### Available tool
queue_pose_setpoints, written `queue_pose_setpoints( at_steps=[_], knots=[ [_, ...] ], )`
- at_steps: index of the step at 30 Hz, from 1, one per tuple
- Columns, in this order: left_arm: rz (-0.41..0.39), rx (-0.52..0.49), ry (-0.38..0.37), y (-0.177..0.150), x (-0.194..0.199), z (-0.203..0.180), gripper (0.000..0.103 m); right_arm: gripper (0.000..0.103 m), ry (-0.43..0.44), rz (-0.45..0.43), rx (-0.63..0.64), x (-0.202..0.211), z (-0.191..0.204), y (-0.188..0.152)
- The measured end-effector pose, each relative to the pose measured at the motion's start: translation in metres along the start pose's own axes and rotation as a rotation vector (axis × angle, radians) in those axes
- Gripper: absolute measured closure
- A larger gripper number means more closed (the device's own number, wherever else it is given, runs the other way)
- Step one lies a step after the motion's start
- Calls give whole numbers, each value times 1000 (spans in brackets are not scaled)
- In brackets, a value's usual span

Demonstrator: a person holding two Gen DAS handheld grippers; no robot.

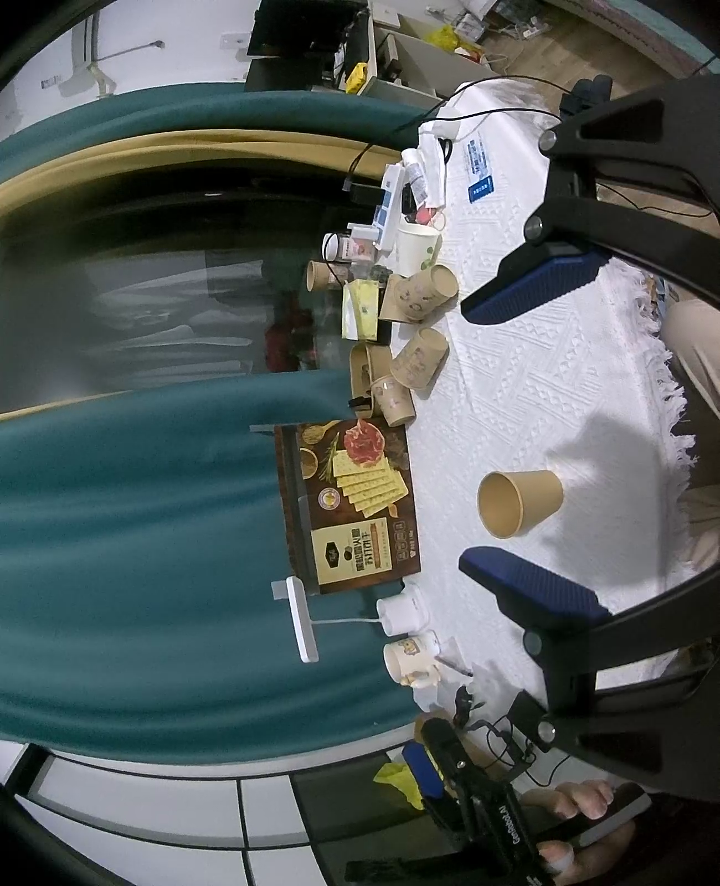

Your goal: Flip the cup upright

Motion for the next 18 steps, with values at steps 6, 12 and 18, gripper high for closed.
queue_pose_setpoints(
  at_steps=[6, 12, 18],
  knots=[
    [-1, 0, 1, 0, 0, -1, 17, 22, 3, 3, 0, -2, 5, -8],
    [-3, -1, -1, 1, 0, -3, 16, 22, 3, 4, 1, -2, 4, -7],
    [-2, 1, 3, 2, 0, -2, 16, 22, 10, 6, -3, -3, 6, -12]
  ],
)
Point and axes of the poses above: each gripper's, at about its wrist camera, not at the fingertips, and x roughly against the way its jaws point, z to its left, y to its top, the point moved 10 cm from there along -x, roughly the way its jaws point, and after that the axes turned 2 degrees about -y, right-handed, at the moved point
